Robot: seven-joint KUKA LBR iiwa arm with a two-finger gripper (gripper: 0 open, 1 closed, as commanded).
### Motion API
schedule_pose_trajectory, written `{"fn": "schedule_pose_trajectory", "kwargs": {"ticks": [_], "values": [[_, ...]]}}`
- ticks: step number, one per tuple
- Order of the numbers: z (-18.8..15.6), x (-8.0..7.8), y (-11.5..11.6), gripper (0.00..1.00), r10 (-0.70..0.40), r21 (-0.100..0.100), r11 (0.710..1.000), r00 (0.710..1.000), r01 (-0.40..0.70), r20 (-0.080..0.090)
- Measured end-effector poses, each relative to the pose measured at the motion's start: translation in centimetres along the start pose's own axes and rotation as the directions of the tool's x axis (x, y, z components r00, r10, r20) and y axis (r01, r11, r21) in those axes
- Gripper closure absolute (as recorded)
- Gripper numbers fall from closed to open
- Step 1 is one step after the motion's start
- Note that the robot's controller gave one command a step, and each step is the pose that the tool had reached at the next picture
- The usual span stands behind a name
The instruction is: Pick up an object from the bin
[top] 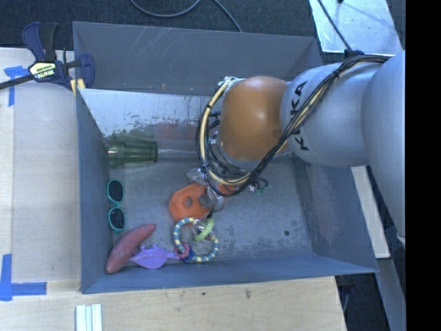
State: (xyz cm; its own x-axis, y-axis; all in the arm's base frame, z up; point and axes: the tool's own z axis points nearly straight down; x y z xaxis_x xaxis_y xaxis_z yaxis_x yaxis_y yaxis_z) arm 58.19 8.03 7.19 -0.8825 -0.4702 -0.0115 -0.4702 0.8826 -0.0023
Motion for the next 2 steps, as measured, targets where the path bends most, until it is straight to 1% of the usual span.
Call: {"fn": "schedule_pose_trajectory", "kwargs": {"ticks": [1,2], "values": [[0.0,0.0,0.0,1.0,0.001,0.0,1.0,1.0,-0.001,0.0],[-16.4,-1.8,-2.7,1.0,-0.248,0.0,0.969,0.969,0.248,0.002]]}}
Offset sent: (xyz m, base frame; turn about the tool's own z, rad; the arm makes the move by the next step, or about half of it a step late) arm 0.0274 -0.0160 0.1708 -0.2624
